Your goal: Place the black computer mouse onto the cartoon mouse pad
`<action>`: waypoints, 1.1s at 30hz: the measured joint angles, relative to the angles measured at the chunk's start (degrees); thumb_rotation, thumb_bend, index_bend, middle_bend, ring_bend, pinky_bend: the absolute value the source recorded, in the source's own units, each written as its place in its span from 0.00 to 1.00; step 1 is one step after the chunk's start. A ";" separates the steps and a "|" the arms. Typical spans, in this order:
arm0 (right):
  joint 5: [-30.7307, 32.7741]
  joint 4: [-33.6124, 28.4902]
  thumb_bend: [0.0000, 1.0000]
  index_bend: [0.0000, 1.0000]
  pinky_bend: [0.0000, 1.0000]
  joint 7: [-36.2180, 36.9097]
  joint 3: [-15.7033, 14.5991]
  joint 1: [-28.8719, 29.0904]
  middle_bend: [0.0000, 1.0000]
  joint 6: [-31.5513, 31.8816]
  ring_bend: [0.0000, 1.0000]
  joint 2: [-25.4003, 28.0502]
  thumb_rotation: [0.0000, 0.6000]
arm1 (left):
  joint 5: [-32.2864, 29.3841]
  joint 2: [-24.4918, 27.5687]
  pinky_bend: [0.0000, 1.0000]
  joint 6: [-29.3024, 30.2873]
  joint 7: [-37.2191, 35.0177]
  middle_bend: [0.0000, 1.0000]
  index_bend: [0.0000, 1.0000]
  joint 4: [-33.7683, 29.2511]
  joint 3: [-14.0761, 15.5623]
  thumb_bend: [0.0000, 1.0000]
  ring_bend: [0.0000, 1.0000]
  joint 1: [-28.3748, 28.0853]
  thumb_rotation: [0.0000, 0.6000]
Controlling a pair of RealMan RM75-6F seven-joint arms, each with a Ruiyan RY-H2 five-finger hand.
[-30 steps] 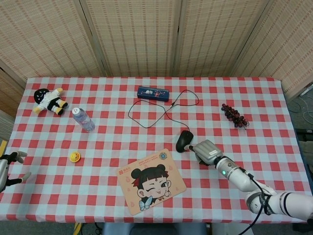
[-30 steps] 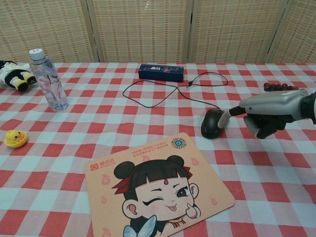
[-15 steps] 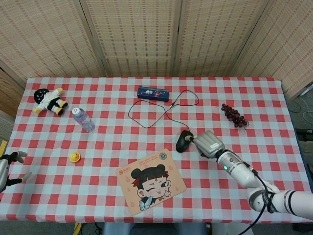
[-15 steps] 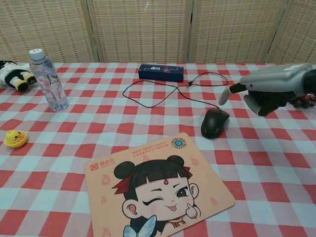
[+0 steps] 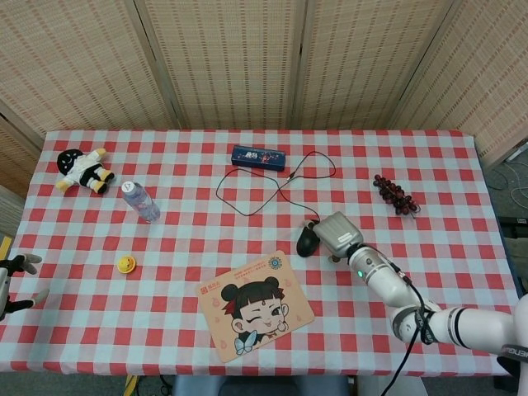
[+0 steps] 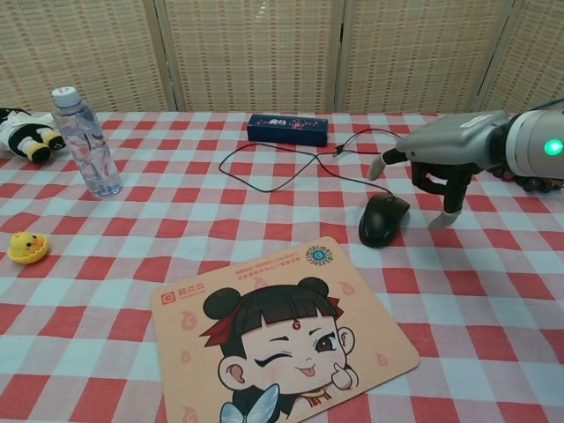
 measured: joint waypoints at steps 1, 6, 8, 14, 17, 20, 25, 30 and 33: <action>0.28 0.33 0.00 0.15 0.99 -0.32 -0.06 0.36 0.90 -0.08 0.85 -0.28 1.00 | 0.01 0.00 0.65 -0.02 -0.04 0.48 0.45 0.02 0.00 0.16 0.41 0.00 1.00; 0.83 2.66 0.00 0.15 1.00 -1.23 -0.36 1.95 0.95 -0.93 0.90 -2.14 1.00 | -0.04 0.05 0.65 0.03 -0.27 0.48 0.45 0.08 -0.03 0.16 0.41 0.06 1.00; 0.52 3.61 0.00 0.15 1.00 -1.51 -0.56 2.34 0.96 -1.06 0.91 -2.80 1.00 | -0.11 0.10 0.65 0.06 -0.45 0.48 0.45 0.12 -0.06 0.16 0.41 0.12 1.00; -1.18 7.84 0.00 0.16 1.00 -2.56 -1.55 3.20 0.97 -1.22 0.92 -5.23 1.00 | -0.26 0.19 0.65 0.04 -0.93 0.48 0.45 0.30 -0.15 0.16 0.41 0.21 1.00; -2.29 9.99 0.00 0.17 1.00 -2.48 -1.90 3.39 0.98 -1.38 0.93 -6.47 1.00 | -0.23 0.19 0.65 0.02 -0.98 0.48 0.45 0.32 -0.15 0.16 0.41 0.21 1.00; -3.41 11.72 0.00 0.18 1.00 -1.96 -2.15 3.44 0.98 -1.69 0.93 -7.49 1.00 | -0.20 0.18 0.65 -0.01 -0.93 0.48 0.45 0.34 -0.15 0.16 0.41 0.19 1.00; -4.98 13.90 0.00 0.19 1.00 -0.06 -2.19 3.38 0.98 -2.59 0.94 -8.92 1.00 | -0.23 0.17 0.65 -0.07 -0.87 0.48 0.45 0.32 -0.15 0.16 0.41 0.18 1.00; -6.18 15.79 0.00 0.20 1.00 0.69 -2.20 3.23 0.98 -2.83 0.94 -10.16 1.00 | -0.27 0.18 0.65 -0.07 -1.03 0.48 0.45 0.37 -0.17 0.16 0.41 0.23 1.00; -6.32 16.84 0.00 0.21 1.00 0.76 -2.09 3.19 0.98 -2.78 0.94 -10.90 1.00 | -0.22 0.18 0.65 -0.05 -0.99 0.48 0.45 0.37 -0.15 0.16 0.41 0.24 1.00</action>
